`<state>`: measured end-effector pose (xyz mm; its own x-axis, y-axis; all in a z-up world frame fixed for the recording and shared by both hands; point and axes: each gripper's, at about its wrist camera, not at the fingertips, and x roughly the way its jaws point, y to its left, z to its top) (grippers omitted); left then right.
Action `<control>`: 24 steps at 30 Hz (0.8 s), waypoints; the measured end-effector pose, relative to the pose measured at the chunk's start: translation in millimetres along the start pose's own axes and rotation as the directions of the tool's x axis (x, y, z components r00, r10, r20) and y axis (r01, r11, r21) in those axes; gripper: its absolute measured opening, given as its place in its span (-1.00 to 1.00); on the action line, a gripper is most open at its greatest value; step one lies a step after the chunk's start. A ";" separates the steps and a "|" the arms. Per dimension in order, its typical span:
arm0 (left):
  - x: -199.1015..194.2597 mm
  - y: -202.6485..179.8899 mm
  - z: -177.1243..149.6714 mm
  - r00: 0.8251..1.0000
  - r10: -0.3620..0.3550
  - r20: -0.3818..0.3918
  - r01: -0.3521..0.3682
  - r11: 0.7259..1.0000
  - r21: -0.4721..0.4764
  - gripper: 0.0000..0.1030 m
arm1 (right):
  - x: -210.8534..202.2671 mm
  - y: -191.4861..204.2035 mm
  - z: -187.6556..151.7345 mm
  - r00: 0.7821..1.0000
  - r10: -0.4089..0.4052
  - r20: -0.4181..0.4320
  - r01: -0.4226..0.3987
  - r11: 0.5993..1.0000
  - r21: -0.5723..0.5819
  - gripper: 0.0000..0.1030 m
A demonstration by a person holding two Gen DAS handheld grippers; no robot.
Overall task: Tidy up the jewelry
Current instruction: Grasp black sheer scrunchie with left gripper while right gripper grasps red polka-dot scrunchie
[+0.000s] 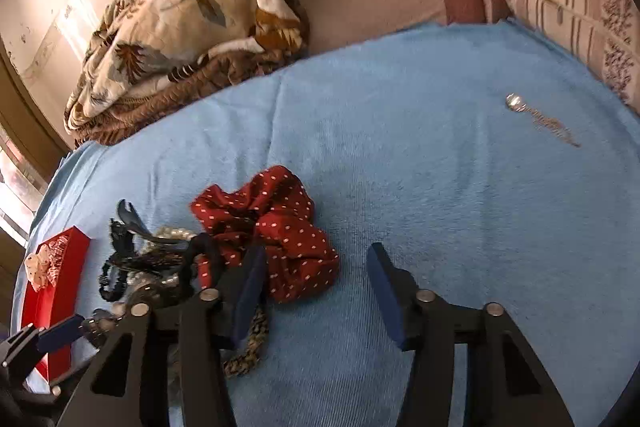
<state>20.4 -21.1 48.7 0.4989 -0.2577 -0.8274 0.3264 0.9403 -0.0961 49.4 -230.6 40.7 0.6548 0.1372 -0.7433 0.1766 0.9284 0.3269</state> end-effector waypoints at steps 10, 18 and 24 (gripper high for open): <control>7.1 -11.6 -4.8 1.000 0.010 -0.008 -0.009 1.000 0.005 -0.04 | 2.0 -2.3 4.6 0.997 0.071 -0.010 -0.071 0.997 0.026 -0.82; -28.3 -9.5 -14.2 0.999 -0.014 0.042 0.014 1.000 0.012 -0.51 | -38.2 5.6 5.8 0.995 0.013 0.102 -0.015 1.000 0.012 -0.86; -65.7 -2.8 -30.0 0.995 -0.056 0.079 0.056 0.998 0.006 -0.51 | -79.4 13.2 -3.9 0.976 -0.080 0.201 0.082 0.997 -0.002 -0.86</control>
<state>-37.4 -0.2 86.7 0.5416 -0.3270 -0.7744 0.3583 0.9232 -0.1392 -3.1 -227.9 101.7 0.7731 -0.0098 -0.6342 0.2282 0.9373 0.2636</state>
